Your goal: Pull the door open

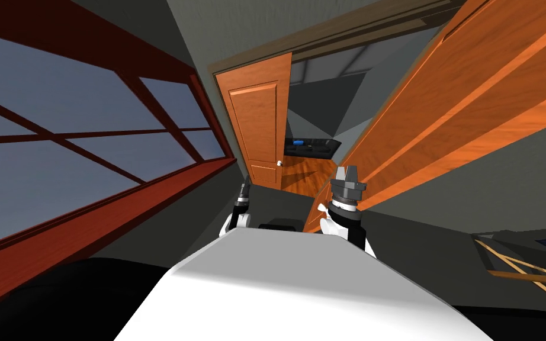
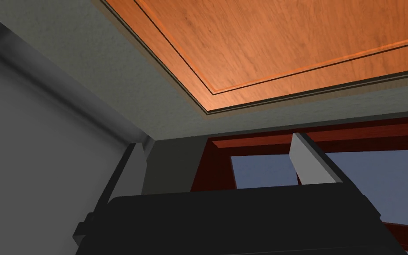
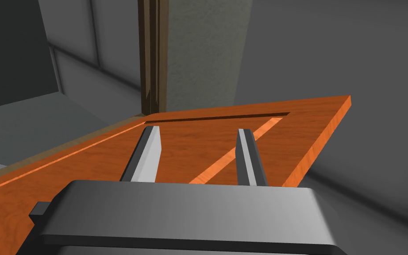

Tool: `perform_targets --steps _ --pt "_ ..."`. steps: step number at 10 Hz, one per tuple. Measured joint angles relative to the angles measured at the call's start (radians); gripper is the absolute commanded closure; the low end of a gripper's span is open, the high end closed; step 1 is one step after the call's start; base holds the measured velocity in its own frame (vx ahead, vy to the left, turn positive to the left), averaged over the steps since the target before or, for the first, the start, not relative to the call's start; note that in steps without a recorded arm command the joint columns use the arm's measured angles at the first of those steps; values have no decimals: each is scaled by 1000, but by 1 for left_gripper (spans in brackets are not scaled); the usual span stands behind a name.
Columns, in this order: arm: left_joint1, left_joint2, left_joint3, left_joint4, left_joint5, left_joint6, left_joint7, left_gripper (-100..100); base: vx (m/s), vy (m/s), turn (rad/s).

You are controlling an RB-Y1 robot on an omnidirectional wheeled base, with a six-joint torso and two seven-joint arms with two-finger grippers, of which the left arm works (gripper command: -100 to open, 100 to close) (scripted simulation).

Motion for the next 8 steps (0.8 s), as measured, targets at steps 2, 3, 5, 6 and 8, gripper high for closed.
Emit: perform_targets --steps 2,3,5,6,8 --pt "-9 4 -2 38 -9 -3 -52 -100 102 -3 -71" --pt "-20 4 -2 66 -14 -7 -79 -100 103 18 -70" --pt "-28 6 -5 110 -23 -16 -132 -100 99 -2 -72" --pt "-36 4 -7 137 -29 -23 -160 -100 97 -6 -69" --pt "-51 6 -7 180 -37 -26 -213 -100 93 3 -73"
